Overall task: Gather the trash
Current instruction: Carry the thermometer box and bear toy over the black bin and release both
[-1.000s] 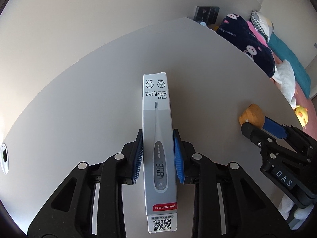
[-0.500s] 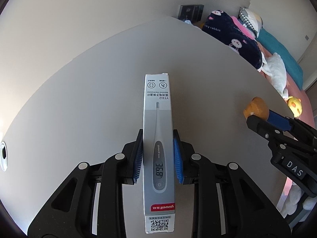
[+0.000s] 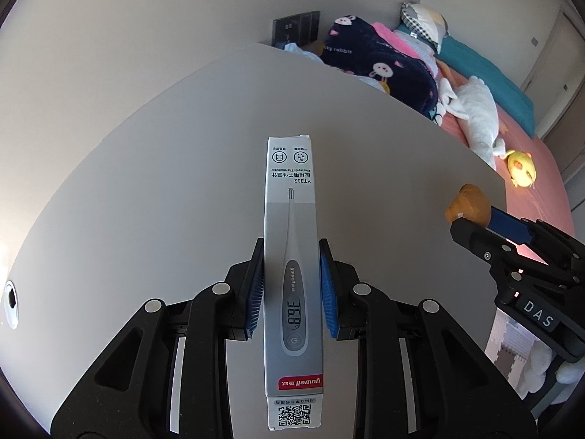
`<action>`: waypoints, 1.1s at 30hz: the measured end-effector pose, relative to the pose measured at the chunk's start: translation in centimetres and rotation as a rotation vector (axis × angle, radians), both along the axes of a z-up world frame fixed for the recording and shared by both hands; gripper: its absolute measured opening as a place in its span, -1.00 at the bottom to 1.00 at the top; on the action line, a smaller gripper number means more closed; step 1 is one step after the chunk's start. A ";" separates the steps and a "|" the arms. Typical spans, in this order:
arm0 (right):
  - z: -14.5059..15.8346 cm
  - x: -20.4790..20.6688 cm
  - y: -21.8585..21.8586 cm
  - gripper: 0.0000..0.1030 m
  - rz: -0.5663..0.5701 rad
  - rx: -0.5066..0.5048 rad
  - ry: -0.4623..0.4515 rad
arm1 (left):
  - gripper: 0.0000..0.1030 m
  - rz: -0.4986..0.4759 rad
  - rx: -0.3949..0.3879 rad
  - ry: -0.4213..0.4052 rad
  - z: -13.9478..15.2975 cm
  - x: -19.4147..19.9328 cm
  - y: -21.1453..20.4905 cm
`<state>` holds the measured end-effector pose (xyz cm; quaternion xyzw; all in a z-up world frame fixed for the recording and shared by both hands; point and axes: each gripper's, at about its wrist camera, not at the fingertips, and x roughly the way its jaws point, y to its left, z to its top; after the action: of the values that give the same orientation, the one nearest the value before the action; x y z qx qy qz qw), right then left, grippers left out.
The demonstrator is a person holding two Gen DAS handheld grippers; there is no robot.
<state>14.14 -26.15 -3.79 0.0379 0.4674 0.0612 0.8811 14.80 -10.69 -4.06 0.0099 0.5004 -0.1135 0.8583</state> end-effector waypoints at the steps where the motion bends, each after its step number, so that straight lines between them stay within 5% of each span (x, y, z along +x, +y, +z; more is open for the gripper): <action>1: 0.1 -0.3 -0.4 -0.10 -0.009 0.001 -0.002 | -0.48 -0.013 0.001 -0.001 0.1 -0.1 -0.5; 33: 2.5 -10.4 -10.0 -0.10 -0.263 0.006 -0.055 | -0.47 -0.298 0.009 -0.020 1.8 -5.0 -11.7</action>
<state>3.77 -36.18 -1.27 0.0999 0.4340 -0.0526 0.8938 9.75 -22.41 -2.22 0.0891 0.4853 -0.2375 0.8367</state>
